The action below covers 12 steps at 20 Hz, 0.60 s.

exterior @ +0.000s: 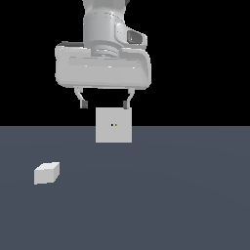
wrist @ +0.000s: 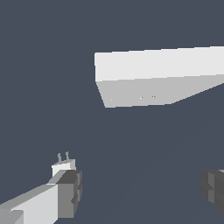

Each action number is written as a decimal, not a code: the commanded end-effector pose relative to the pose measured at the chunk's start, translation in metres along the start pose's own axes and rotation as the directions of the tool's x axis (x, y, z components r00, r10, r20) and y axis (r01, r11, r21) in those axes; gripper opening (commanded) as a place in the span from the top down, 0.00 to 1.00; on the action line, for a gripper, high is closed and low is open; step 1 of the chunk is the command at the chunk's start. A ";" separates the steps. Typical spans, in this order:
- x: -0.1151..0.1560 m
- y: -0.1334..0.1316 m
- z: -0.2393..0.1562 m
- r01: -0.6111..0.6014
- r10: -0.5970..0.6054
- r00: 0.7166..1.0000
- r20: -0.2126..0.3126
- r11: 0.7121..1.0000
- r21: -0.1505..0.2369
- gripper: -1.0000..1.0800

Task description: Plug the charger into the wall socket.

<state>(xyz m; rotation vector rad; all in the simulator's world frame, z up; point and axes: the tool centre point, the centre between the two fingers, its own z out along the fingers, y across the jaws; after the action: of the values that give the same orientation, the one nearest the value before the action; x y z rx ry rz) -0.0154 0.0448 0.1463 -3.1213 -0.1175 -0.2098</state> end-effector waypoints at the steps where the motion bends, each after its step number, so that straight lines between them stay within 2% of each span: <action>1: -0.007 -0.011 0.007 0.017 -0.017 1.000 -0.025 1.000 0.004 0.04; 12: -0.034 -0.060 0.042 0.094 -0.090 0.986 -0.137 0.995 0.018 0.04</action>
<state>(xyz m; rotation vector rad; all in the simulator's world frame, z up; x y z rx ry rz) -0.0438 0.0960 0.1058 -3.0756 -0.2442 -0.3944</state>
